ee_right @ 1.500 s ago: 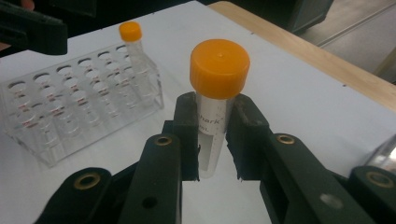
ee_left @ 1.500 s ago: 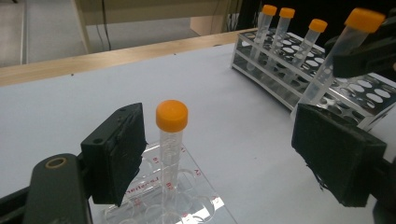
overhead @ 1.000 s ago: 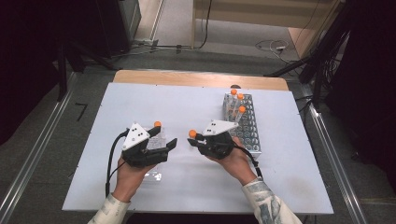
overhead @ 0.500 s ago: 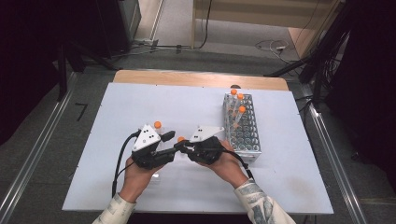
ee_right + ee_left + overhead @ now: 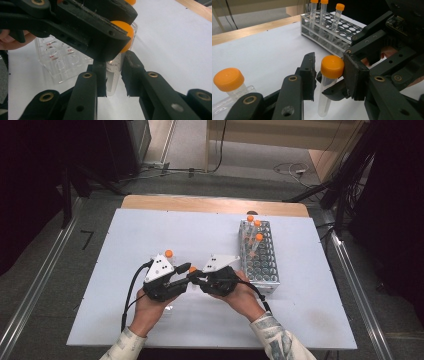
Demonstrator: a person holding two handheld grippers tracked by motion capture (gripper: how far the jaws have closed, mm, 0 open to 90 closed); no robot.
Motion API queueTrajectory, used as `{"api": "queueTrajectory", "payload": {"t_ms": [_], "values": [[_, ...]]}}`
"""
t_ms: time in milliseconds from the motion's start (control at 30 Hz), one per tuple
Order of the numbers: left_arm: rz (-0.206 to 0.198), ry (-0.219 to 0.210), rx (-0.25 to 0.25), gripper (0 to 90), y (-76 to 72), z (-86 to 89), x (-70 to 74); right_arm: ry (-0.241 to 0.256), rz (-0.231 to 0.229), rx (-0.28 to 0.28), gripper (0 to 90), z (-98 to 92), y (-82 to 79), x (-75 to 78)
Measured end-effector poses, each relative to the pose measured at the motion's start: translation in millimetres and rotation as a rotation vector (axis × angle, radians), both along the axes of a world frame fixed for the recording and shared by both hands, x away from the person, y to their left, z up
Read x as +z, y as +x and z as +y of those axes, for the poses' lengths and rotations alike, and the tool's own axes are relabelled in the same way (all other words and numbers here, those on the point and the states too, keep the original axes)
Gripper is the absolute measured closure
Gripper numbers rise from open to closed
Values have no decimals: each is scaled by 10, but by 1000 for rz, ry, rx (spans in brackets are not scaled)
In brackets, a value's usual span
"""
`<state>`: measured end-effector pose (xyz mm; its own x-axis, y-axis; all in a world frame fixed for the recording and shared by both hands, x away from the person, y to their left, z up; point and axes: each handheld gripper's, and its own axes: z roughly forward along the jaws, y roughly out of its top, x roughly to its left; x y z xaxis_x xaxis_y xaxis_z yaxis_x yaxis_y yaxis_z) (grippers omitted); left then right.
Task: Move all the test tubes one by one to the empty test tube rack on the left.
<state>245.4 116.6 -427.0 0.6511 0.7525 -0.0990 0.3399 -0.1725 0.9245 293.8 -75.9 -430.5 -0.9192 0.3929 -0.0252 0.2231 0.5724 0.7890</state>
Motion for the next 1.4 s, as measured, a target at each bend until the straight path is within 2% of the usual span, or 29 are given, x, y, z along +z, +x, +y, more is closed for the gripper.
{"api": "queueTrajectory", "payload": {"t_ms": [200, 467, 667, 867, 1100, 1400], "values": [[6, -4, -10, 688, 7, -5, -5, 0, 5, -2, 722, 1, 0, -2], [18, -22, -16, 704, 25, 14, -2, 0, 9, 2, 708, -12, 6, -1], [13, -34, -1, 706, 30, 81, 38, 17, 26, 6, 457, -9, 7, -12], [-5, -55, 20, 706, 15, 180, 124, 43, 34, -17, 367, -56, 20, -17], [-15, -85, 51, 706, 17, 324, 229, 57, 43, -39, 361, -142, 32, -22], [-23, -102, 82, 706, 37, 469, 309, 60, 44, -49, 361, -183, 41, -32]]}}
